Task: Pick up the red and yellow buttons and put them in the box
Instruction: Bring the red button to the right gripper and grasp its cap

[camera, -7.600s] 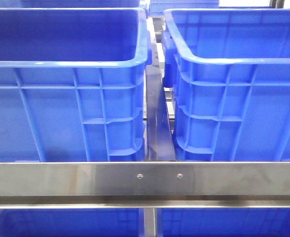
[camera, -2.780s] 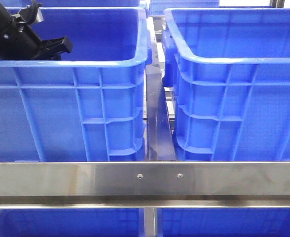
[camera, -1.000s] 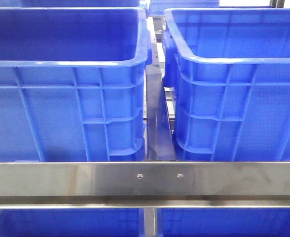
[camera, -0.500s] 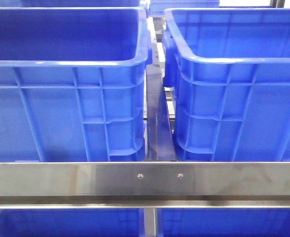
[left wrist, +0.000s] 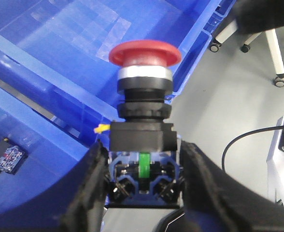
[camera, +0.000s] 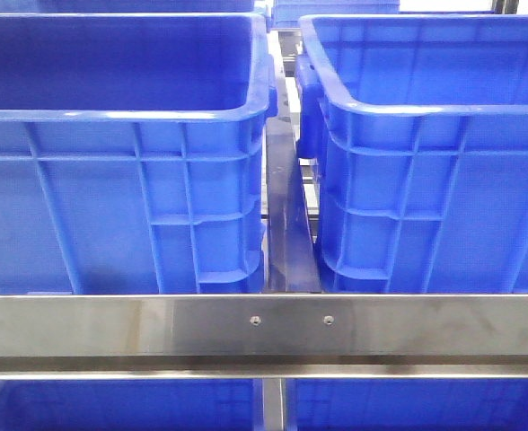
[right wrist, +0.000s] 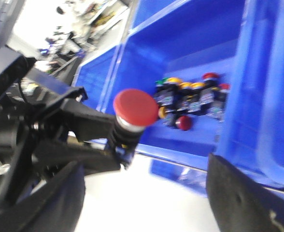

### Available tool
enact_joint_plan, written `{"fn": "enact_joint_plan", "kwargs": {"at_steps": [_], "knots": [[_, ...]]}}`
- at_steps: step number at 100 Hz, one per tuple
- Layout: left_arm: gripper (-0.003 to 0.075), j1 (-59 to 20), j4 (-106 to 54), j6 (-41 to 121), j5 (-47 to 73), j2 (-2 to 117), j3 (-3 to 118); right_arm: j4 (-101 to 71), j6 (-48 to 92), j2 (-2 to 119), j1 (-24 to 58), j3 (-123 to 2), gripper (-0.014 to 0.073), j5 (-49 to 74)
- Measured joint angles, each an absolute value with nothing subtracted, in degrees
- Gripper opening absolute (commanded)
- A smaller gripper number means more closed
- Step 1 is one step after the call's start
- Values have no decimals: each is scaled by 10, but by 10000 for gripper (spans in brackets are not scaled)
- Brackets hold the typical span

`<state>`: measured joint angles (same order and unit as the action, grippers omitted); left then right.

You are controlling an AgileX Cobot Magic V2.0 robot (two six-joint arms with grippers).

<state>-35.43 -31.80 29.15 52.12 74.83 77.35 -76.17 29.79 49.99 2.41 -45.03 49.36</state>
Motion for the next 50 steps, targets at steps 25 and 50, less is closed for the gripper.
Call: {"fn": "enact_joint_plan", "kwargs": {"at_steps": [25, 50], "knots": [[-19, -354, -318, 292, 520, 748, 773, -843, 364, 601, 45, -485, 548, 518], [-19, -354, -318, 292, 520, 748, 773, -849, 370, 681, 105, -539, 548, 520]]}}
